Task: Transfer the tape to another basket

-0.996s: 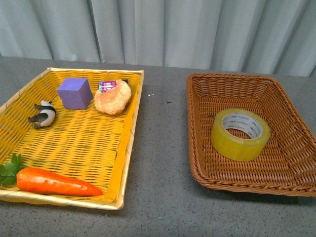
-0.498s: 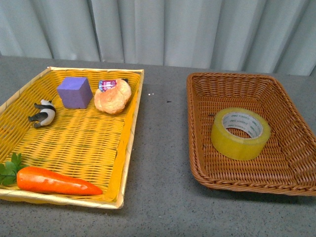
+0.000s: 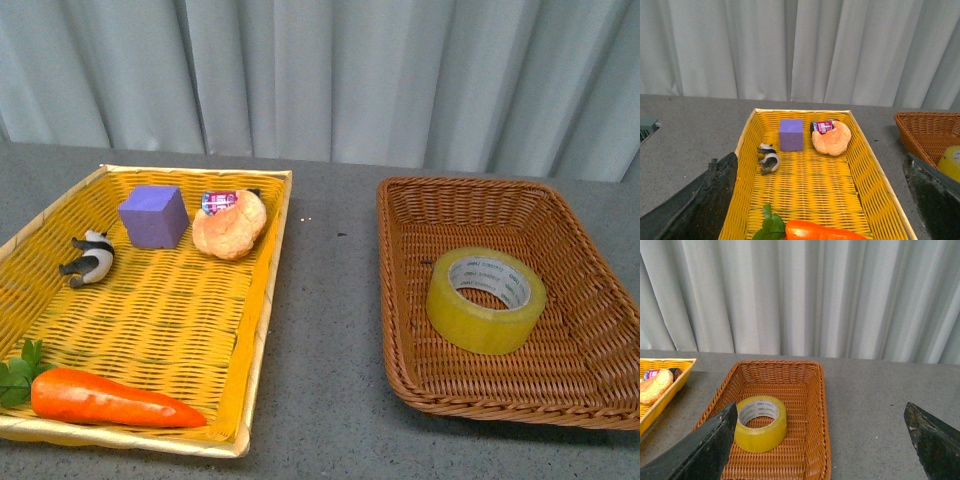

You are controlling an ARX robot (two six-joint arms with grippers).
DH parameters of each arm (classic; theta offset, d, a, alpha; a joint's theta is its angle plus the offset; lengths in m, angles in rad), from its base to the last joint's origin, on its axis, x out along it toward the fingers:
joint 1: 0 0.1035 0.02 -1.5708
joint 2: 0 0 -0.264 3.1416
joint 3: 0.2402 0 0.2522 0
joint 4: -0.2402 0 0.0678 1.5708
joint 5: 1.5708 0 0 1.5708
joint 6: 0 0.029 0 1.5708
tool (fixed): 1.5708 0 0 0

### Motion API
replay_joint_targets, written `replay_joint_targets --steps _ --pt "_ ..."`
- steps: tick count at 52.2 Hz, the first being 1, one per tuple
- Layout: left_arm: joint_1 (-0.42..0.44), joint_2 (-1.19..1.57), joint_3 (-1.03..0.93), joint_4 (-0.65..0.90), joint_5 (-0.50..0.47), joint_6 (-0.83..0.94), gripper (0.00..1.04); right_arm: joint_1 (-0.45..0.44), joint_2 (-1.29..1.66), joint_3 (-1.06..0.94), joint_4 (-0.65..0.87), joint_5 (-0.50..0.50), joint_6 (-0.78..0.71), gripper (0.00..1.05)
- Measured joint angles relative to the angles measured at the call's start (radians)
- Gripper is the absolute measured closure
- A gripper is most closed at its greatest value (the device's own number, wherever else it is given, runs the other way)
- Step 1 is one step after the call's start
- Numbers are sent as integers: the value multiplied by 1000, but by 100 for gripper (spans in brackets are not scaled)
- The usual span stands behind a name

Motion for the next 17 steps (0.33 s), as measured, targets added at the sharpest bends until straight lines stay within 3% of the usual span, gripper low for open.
replay_joint_targets --steps 17 --pt "0 0 0 0 0 0 7 0 0 0 0 0 0 9"
